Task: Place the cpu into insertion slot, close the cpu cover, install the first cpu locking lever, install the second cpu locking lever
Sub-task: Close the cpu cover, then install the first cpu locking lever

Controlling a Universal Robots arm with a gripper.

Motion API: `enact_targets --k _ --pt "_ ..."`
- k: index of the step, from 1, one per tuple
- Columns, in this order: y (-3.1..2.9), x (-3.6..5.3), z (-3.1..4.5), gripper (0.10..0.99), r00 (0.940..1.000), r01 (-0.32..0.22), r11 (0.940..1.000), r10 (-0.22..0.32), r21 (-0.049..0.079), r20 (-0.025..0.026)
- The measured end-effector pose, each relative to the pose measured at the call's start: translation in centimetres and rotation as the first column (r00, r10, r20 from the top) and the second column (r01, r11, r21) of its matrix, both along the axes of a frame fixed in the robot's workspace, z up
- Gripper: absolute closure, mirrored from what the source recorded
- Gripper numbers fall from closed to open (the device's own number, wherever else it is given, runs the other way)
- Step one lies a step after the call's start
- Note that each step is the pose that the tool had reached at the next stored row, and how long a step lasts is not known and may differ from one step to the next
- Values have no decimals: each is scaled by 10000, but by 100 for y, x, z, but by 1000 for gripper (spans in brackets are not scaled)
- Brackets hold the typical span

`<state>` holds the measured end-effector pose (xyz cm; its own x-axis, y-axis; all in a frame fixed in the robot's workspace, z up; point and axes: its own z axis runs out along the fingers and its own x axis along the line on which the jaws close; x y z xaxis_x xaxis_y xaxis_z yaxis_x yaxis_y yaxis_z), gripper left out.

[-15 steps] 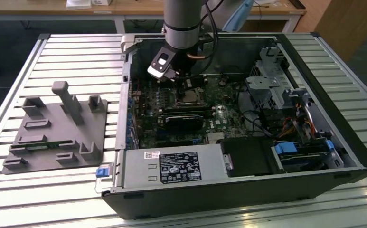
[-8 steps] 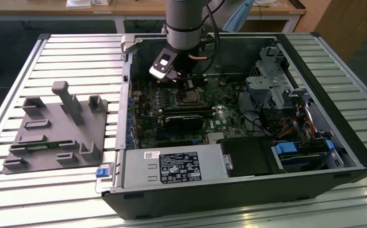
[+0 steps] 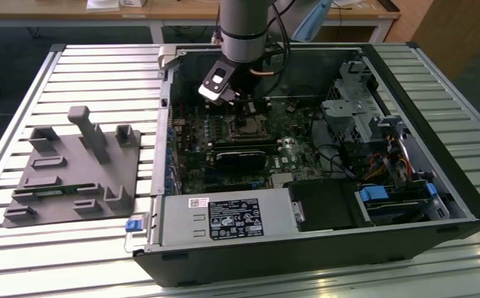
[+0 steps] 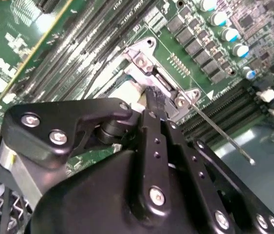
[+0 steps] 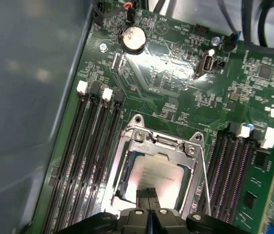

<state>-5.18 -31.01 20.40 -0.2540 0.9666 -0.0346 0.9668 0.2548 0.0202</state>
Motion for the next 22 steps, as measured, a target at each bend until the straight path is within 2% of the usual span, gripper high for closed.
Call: enact_targets --k 4,15,22 --pt "4 2 89 980 10000 1 10000 -1 -6 -4" --pt "4 89 88 980 10000 1 10000 -1 -5 -6" --pt "4 110 89 980 10000 3 10000 -3 -6 -7"
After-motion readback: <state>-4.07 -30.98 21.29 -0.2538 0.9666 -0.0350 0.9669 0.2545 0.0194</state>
